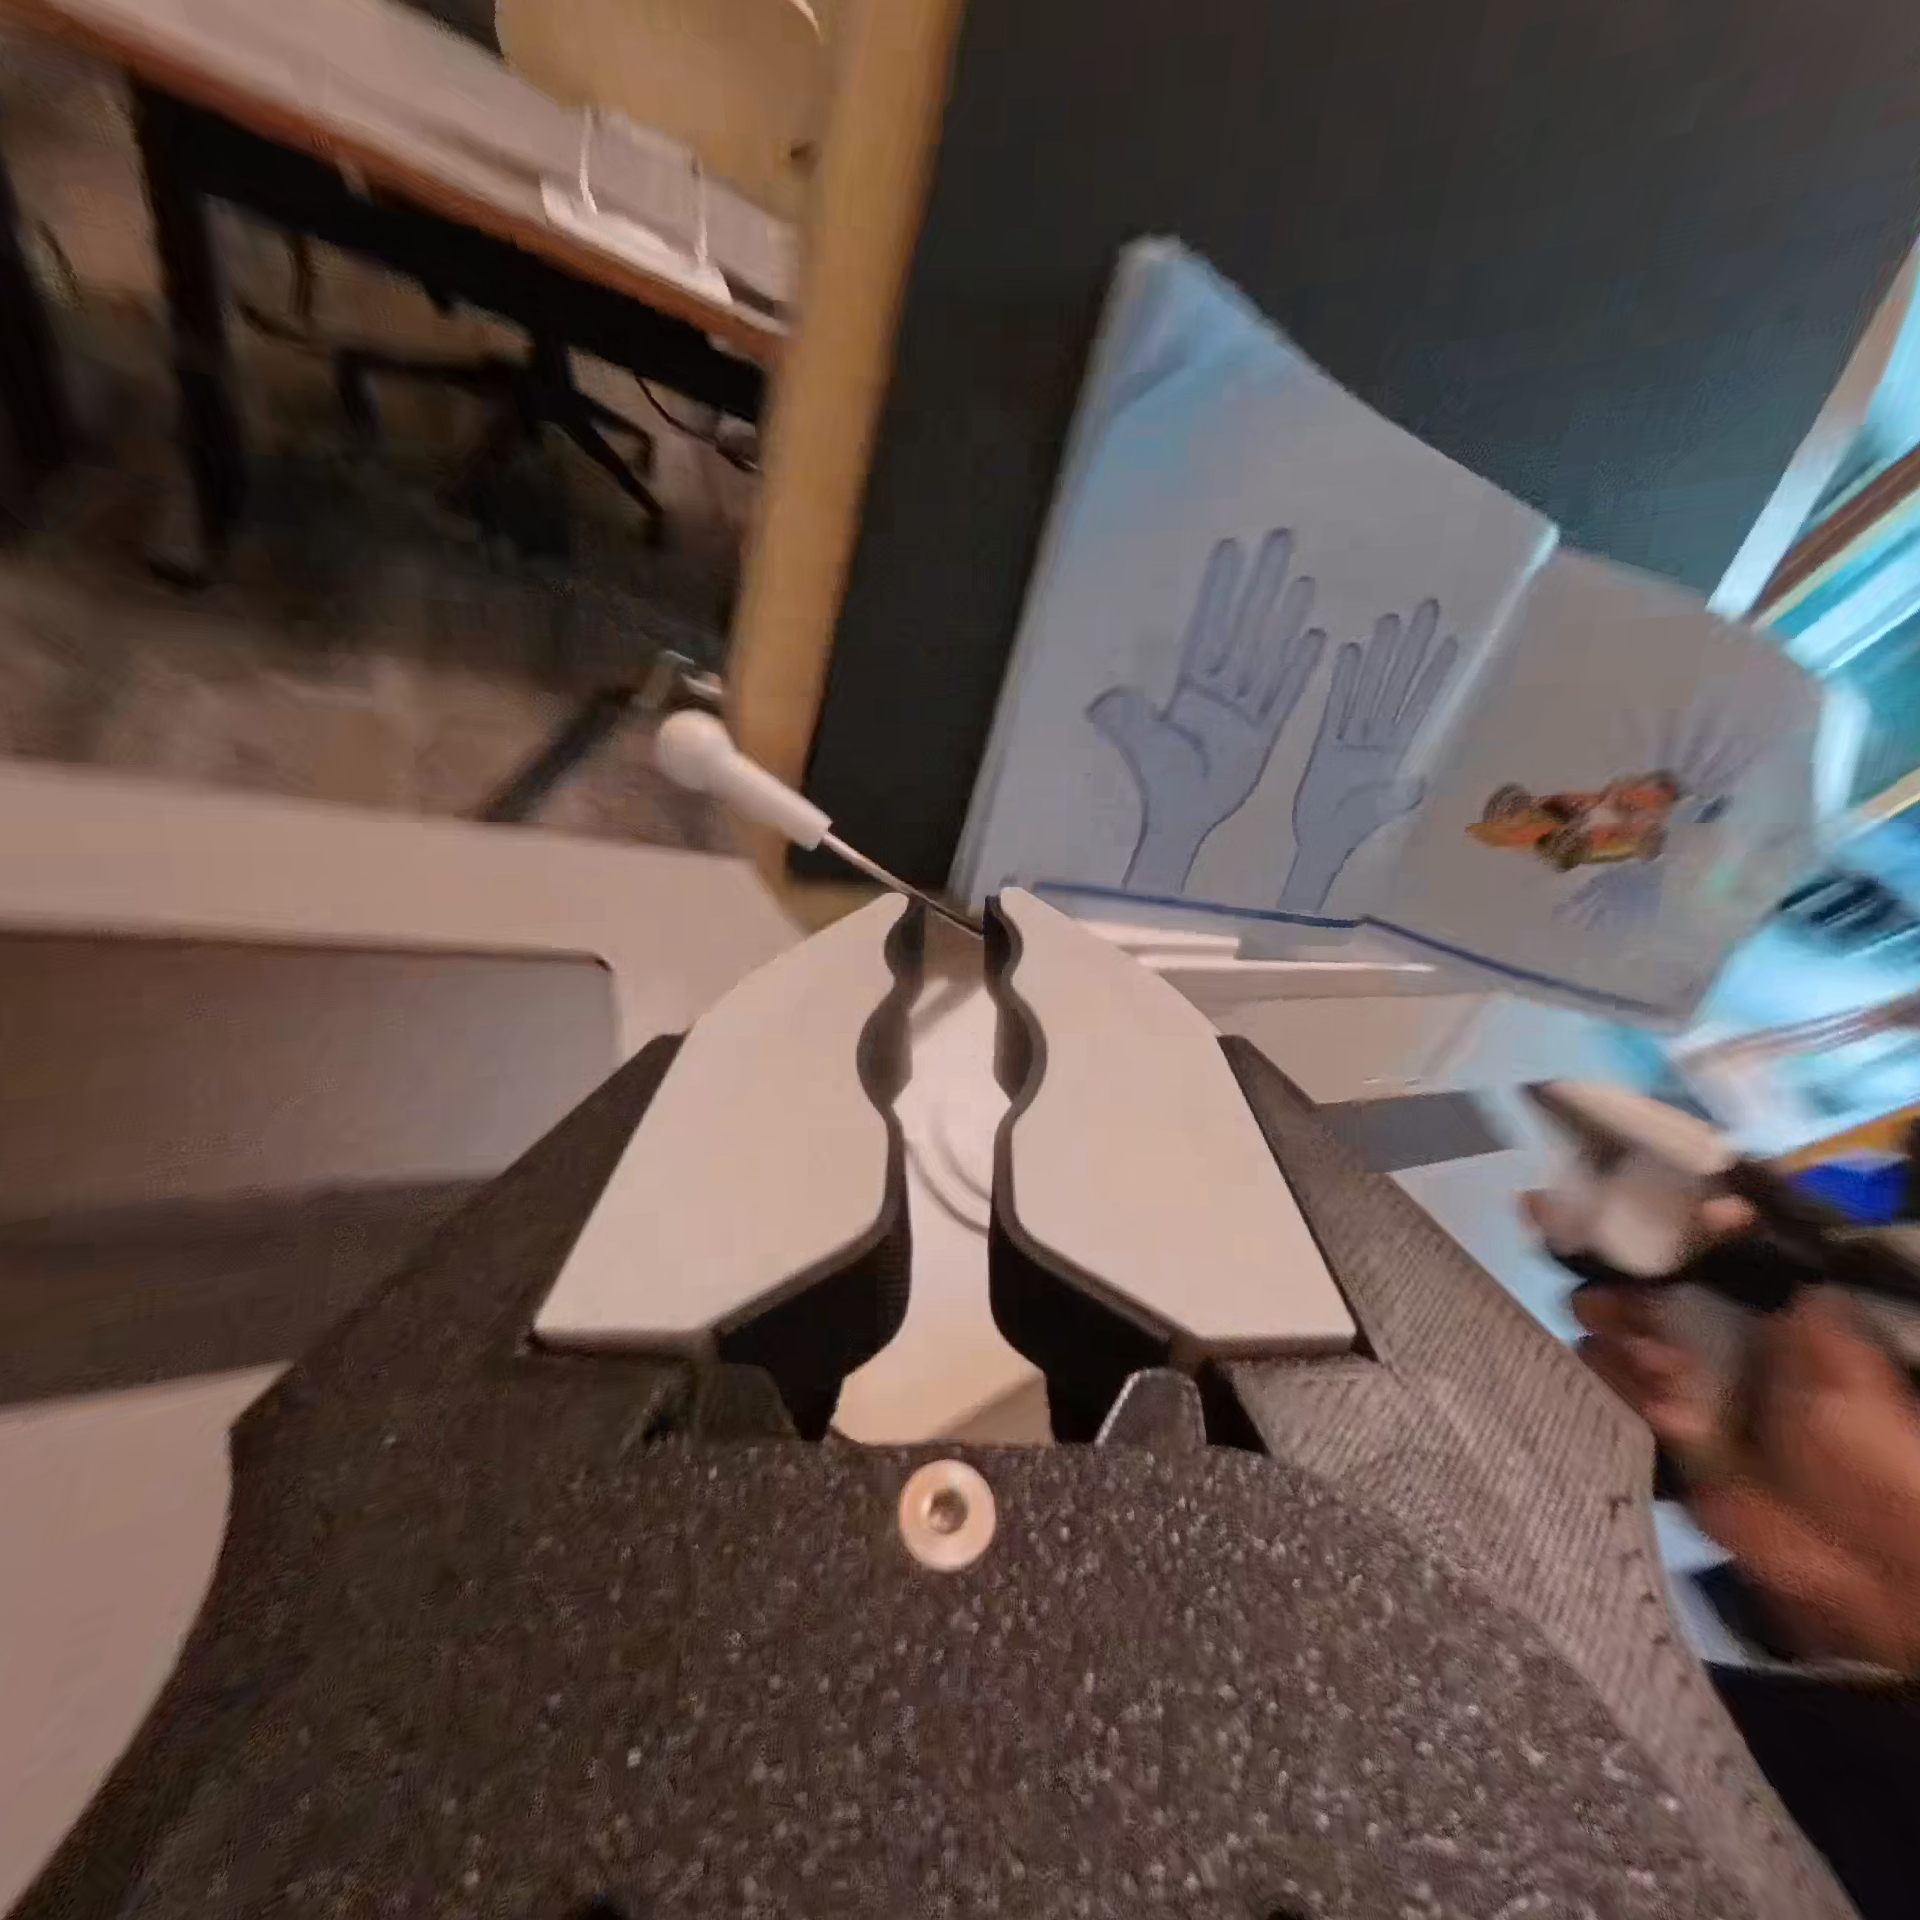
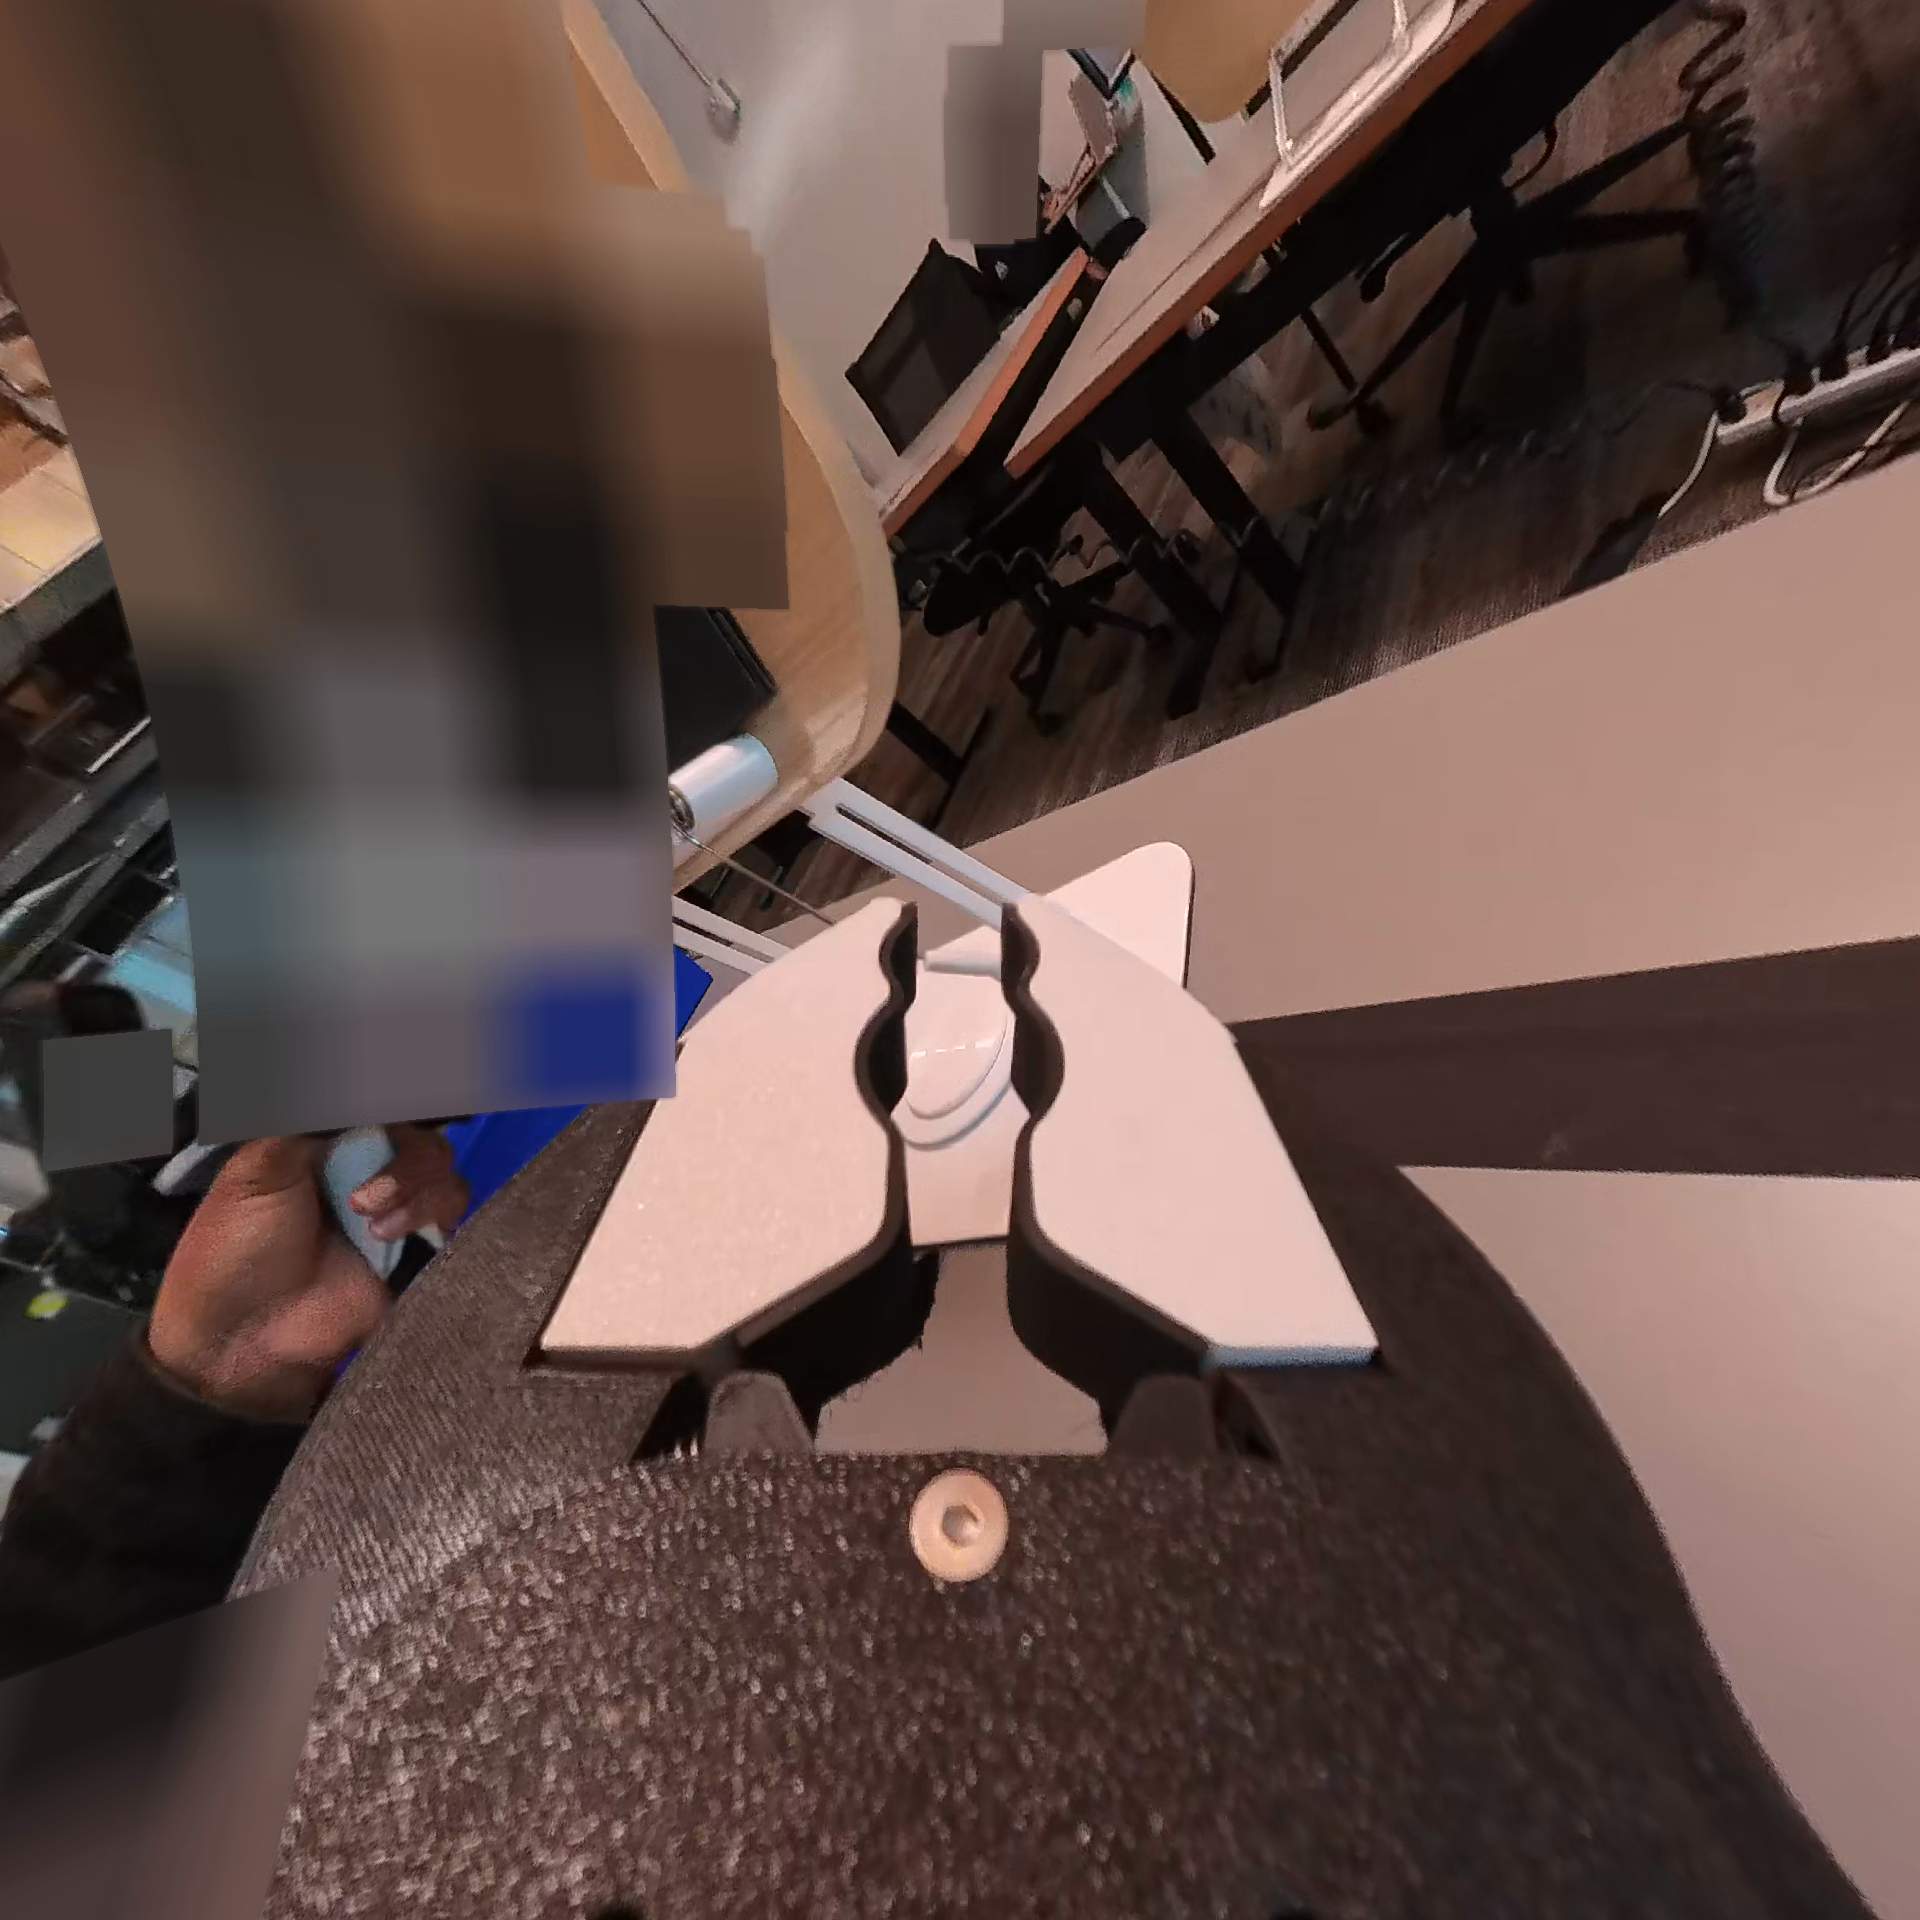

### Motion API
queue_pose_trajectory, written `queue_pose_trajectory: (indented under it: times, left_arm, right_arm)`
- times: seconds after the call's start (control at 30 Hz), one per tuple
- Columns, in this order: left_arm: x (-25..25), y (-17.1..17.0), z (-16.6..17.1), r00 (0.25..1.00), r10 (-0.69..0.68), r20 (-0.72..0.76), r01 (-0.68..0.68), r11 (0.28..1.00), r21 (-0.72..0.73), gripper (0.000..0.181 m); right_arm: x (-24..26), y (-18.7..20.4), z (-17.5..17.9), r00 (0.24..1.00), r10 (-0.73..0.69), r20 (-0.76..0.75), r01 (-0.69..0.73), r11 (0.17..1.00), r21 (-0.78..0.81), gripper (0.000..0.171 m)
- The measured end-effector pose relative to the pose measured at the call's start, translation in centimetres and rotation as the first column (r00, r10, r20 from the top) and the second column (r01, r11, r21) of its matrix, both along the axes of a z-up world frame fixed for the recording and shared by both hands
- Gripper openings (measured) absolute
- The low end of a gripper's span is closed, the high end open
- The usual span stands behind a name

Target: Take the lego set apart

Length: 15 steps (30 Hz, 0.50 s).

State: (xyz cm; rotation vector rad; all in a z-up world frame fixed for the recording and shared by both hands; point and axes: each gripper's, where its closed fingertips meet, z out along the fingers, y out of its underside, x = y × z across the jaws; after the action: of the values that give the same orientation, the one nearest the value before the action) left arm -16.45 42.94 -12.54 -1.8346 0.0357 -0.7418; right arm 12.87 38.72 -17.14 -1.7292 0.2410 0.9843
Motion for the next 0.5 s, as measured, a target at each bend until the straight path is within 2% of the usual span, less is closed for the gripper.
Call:
queue_pose_trajectory:
  times: [0.03, 0.1, 0.13, 0.2, 0.27, 0.33, 0.5]
  left_arm:
    - [-0.2, -0.5, -1.0, 0.99, -0.002, 0.143, 0.009, 0.999, -0.047, 0.014]
    - [-0.8, -1.6, -3.1, 0.918, 0.024, 0.395, 0.03, 0.991, -0.132, 0.01]
    - [-0.7, -2.4, -4.2, 0.872, 0.018, 0.488, 0.072, 0.984, -0.164, 0.012]
    - [-0.2, -3.9, -6.1, 0.824, 0.003, 0.567, 0.129, 0.973, -0.192, 0.015]
    - [-0.1, -5.3, -6.9, 0.839, -0.022, 0.544, 0.145, 0.972, -0.184, 0.015]
    - [-0.6, -6.2, -6.2, 0.872, -0.047, 0.487, 0.126, 0.983, -0.131, 0.015]
    - [-1.7, -6.9, -1.7, 0.98, -0.125, 0.158, 0.112, 0.99, 0.087, 0.013]
  right_arm:
    - [0.1, -0.1, 0.3, 1.0, -0.006, 0.011, 0.005, 1.0, 0.016, 0.016]
    - [0.3, -0.3, 0.7, 0.999, -0.012, 0.041, 0.011, 0.999, 0.041, 0.016]
    - [0.3, -0.4, 0.9, 0.998, -0.012, 0.054, 0.009, 0.999, 0.052, 0.017]
    - [0.0, -0.6, 1.2, 0.998, 0.002, 0.069, -0.007, 0.997, 0.078, 0.02]
    - [-0.7, -0.8, 1.8, 0.997, 0.029, 0.073, -0.038, 0.991, 0.126, 0.023]
    - [-1.5, -1.1, 2.6, 0.995, 0.053, 0.084, -0.068, 0.981, 0.182, 0.027]
    - [-3.2, -1.8, 4.6, 0.986, 0.106, 0.128, -0.139, 0.946, 0.292, 0.04]
